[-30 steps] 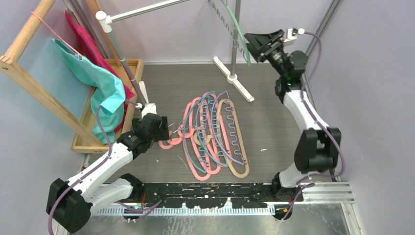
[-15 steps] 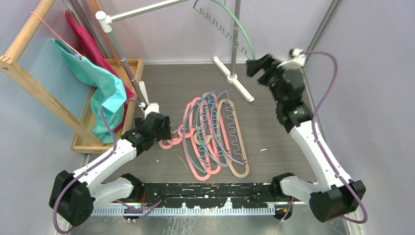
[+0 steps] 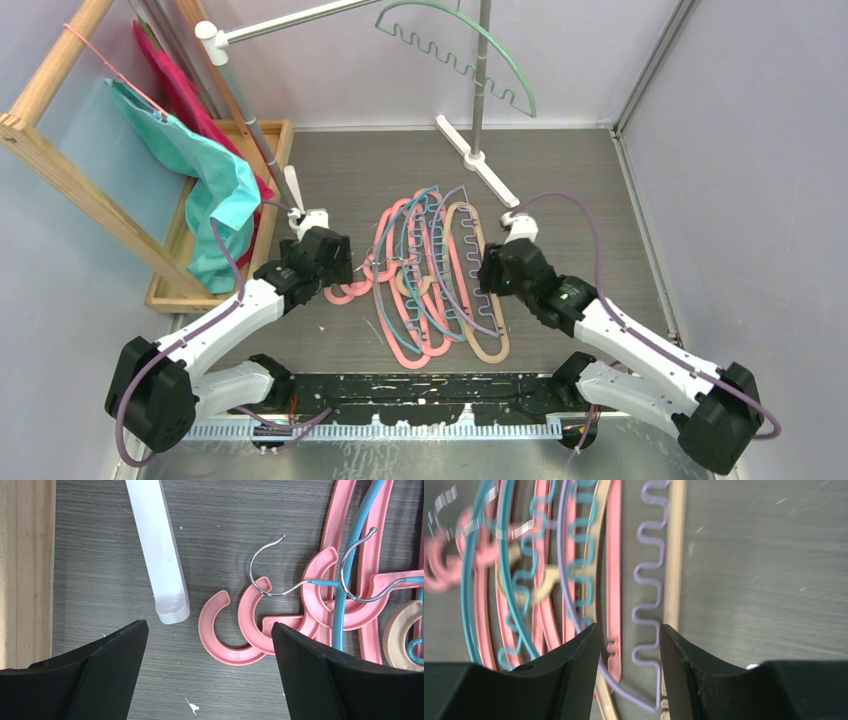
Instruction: Organize the hangers
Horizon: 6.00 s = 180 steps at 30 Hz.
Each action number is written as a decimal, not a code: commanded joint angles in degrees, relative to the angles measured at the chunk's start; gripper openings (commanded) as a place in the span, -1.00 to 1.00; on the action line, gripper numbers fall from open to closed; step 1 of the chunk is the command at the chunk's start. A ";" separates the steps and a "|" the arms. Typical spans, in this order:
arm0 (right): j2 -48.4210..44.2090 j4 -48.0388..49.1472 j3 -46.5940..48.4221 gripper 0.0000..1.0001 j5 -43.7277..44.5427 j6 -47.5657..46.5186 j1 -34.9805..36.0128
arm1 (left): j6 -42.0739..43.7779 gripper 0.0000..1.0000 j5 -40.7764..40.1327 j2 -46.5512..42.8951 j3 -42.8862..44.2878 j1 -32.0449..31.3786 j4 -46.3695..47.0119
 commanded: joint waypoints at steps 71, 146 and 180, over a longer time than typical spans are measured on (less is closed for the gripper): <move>11.69 22.47 -11.63 -0.58 -7.92 1.93 14.67 | -3.93 0.96 -0.15 -1.76 -2.03 -0.18 2.99; 41.28 79.25 42.97 -0.98 -43.03 37.43 1.95 | -3.39 0.96 -0.76 -3.10 -1.88 -0.18 3.04; 46.20 85.68 37.32 -0.22 -41.36 49.43 -12.70 | -3.78 0.96 -0.78 -3.35 -2.48 -0.18 3.00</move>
